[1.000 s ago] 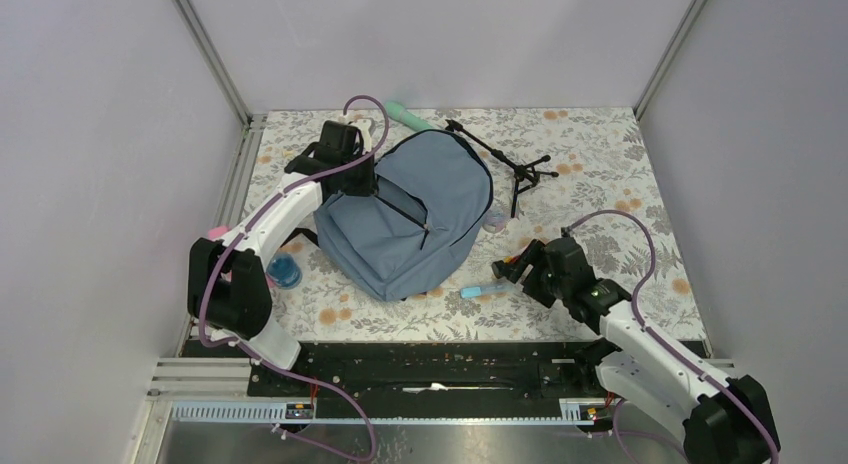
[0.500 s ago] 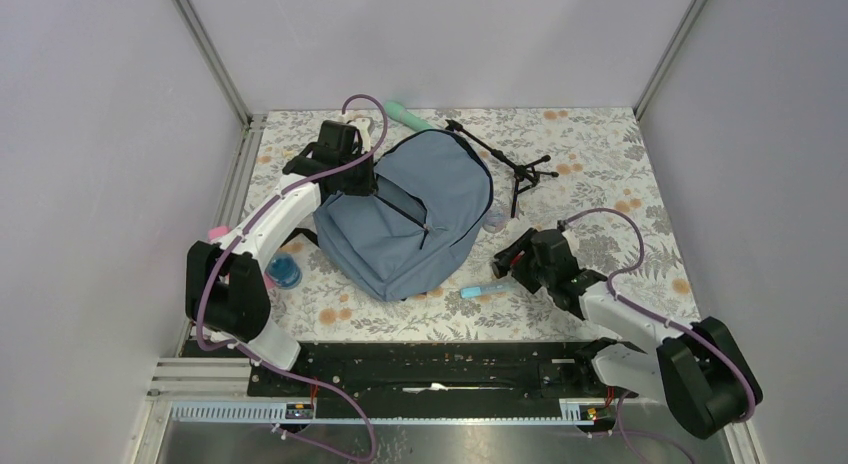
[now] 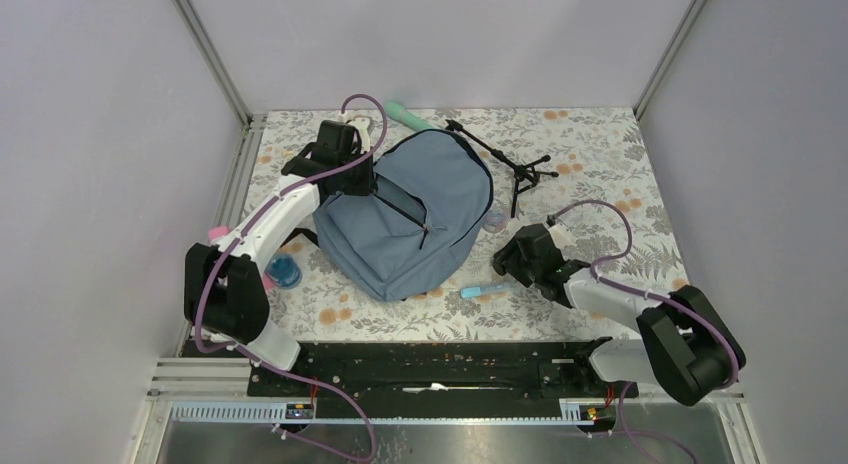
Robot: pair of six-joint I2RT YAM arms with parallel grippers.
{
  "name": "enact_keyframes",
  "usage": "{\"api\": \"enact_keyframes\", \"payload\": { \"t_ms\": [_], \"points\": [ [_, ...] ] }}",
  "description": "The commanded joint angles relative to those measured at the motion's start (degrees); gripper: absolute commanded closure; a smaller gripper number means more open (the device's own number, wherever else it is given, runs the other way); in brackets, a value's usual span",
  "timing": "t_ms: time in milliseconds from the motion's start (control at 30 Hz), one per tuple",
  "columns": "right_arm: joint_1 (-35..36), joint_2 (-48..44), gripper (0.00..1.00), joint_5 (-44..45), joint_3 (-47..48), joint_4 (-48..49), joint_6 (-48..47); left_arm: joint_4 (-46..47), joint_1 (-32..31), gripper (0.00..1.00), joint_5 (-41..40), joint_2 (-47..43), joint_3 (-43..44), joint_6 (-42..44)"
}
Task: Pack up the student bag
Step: Pick up the personal item from the center of the board.
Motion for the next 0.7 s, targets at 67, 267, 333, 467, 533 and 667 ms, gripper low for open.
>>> {"api": "enact_keyframes", "payload": {
  "t_ms": [67, 267, 333, 467, 533, 667],
  "points": [
    [2.2, 4.4, 0.4, 5.4, 5.6, -1.0, -3.5, 1.2, 0.1, 1.0, 1.2, -4.3, 0.3, 0.8],
    [3.7, 7.0, 0.56, 5.7, 7.4, -1.1, -5.7, 1.2, 0.1, 1.0, 1.0, -4.5, 0.2, 1.0],
    [4.3, 7.1, 0.61, 5.8, 7.6, -1.5, -6.5, 1.2, 0.1, 1.0, 1.0, -4.5, 0.2, 1.0],
    [5.5, 6.0, 0.72, 6.3, 7.0, -1.5, -7.8, 1.2, 0.1, 1.0, 1.1, -4.7, 0.1, 1.0],
    [6.3, 4.5, 0.8, 7.0, 6.3, -1.5, -8.9, 1.2, 0.1, 1.0, 1.2, -4.7, 0.2, 1.1],
    [7.6, 0.4, 0.88, 7.2, 5.6, -1.8, -12.8, -0.3, 0.1, 1.0, 1.7, -4.8, 1.3, 1.4]
  ]
}}
